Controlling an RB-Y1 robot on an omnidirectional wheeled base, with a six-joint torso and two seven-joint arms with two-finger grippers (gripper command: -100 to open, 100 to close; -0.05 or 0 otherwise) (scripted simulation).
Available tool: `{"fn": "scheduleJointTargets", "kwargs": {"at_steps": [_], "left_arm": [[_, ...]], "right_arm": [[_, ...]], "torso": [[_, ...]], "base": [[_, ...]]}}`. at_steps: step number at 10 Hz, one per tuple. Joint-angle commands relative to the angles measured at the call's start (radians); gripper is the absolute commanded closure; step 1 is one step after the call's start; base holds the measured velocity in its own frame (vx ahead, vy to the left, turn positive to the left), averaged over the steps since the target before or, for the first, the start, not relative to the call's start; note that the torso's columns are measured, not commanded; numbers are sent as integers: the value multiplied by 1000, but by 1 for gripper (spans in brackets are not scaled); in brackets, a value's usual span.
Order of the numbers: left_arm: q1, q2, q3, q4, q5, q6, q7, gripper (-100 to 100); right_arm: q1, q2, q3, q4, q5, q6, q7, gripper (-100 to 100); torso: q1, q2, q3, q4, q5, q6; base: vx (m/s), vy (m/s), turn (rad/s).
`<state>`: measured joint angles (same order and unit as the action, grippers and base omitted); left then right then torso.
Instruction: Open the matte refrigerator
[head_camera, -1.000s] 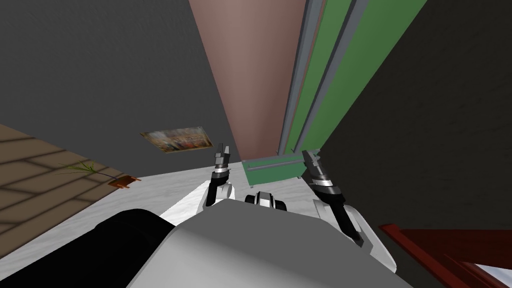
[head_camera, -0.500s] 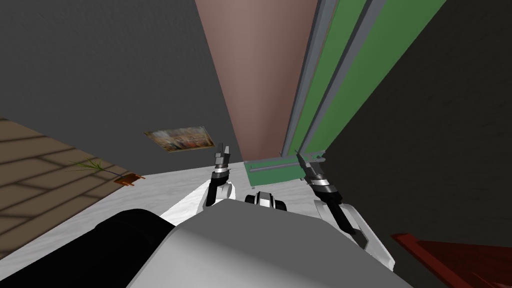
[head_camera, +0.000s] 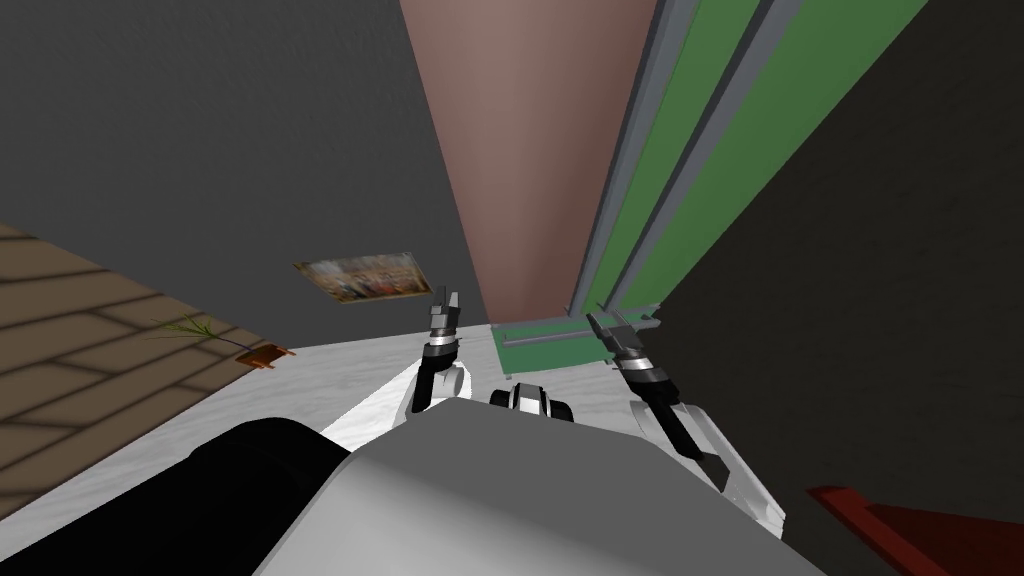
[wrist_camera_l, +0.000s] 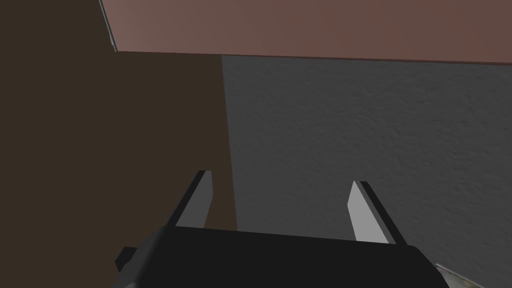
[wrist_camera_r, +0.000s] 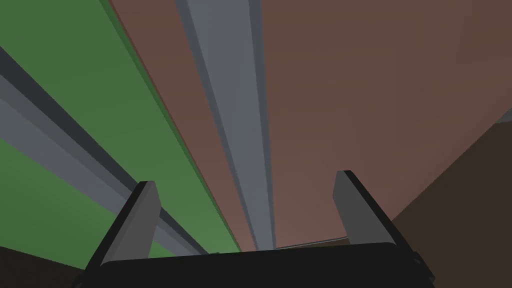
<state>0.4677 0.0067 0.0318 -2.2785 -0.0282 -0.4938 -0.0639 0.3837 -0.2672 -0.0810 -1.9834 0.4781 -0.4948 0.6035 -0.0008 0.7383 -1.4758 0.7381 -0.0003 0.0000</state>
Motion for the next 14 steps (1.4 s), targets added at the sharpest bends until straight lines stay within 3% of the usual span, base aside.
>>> {"fn": "scheduleJointTargets", "kwargs": {"at_steps": [1, 2, 9, 14], "left_arm": [[0, 0, 0, 0, 0, 0, 0, 0], [0, 0, 0, 0, 0, 0, 0, 0], [0, 0, 0, 0, 0, 0, 0, 0], [0, 0, 0, 0, 0, 0, 0, 0]], "right_arm": [[-18, -33, -8, 51, 64, 11, 72, -100], [-18, -33, -8, 51, 64, 11, 76, -100], [-65, -136, -31, 207, 235, 31, 279, -100], [-92, -195, -45, 295, 333, 42, 394, -100]], "torso": [[0, 0, 0, 0, 0, 0], [2, -1, -1, 0, 0, 0], [0, 0, 0, 0, 0, 0], [1, 0, 0, 0, 0, 0]], "base": [[39, 41, 50], [24, 34, 13], [33, 42, 38], [31, 34, 33]]}}
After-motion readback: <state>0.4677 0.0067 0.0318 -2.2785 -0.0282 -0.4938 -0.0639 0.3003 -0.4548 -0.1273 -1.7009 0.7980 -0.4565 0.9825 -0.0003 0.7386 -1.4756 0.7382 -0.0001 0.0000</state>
